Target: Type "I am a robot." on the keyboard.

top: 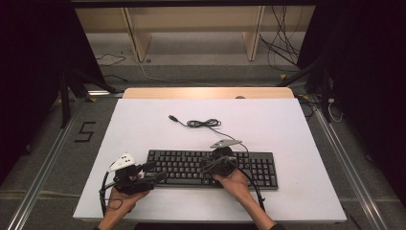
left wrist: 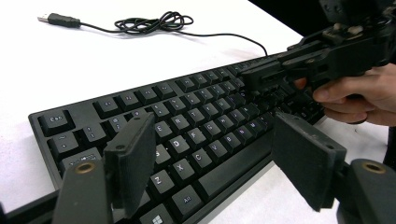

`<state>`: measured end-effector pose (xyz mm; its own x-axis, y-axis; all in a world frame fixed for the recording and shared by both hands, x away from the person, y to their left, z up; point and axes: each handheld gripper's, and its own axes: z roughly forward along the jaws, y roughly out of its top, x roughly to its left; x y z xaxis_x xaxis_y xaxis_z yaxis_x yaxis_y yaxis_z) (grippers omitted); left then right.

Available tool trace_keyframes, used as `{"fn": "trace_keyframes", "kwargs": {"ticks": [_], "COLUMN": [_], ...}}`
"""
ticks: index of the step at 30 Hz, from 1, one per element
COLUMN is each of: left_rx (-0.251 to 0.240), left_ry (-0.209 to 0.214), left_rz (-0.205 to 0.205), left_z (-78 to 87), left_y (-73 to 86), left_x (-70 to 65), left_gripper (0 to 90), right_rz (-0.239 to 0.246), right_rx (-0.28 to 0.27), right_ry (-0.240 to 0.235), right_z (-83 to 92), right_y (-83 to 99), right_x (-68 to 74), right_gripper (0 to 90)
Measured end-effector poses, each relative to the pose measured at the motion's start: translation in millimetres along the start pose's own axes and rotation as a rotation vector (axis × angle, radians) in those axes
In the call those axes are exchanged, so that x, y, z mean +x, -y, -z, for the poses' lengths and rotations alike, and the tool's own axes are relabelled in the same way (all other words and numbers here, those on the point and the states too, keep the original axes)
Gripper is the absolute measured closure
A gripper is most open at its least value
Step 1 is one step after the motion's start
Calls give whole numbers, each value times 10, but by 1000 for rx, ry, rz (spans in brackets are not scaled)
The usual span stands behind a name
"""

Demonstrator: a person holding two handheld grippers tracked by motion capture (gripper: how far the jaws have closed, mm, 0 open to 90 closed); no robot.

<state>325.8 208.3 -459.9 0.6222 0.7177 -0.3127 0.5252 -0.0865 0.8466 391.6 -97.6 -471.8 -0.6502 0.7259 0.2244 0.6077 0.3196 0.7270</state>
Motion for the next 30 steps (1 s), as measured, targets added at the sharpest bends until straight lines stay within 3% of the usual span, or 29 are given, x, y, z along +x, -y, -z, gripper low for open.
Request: {"fn": "trace_keyframes", "kwargs": {"ticks": [5, 9, 14, 23, 30], "left_rx": [-3, -4, -4, -12, -17], "left_ry": [-4, -4, -6, -12, -14], "left_rz": [-7, -9, -6, 2, 0], "left_z": [0, 6, 18, 49, 57], "left_y": [2, 2, 7, 15, 15], "left_x": [-6, -3, 0, 17, 26], "left_gripper": [305, 304, 301, 300, 301], "right_rz": [-14, -9, 1, 11, 23], "right_rx": [-35, -37, -36, -44, -59], "right_ry": [-50, -77, -112, -143, -151], "right_z": [42, 50, 57, 48, 49], "right_y": [-22, -43, -68, -82, -92], "right_x": [25, 60, 110, 165, 214], "right_gripper": [727, 568, 457, 411, 487]}}
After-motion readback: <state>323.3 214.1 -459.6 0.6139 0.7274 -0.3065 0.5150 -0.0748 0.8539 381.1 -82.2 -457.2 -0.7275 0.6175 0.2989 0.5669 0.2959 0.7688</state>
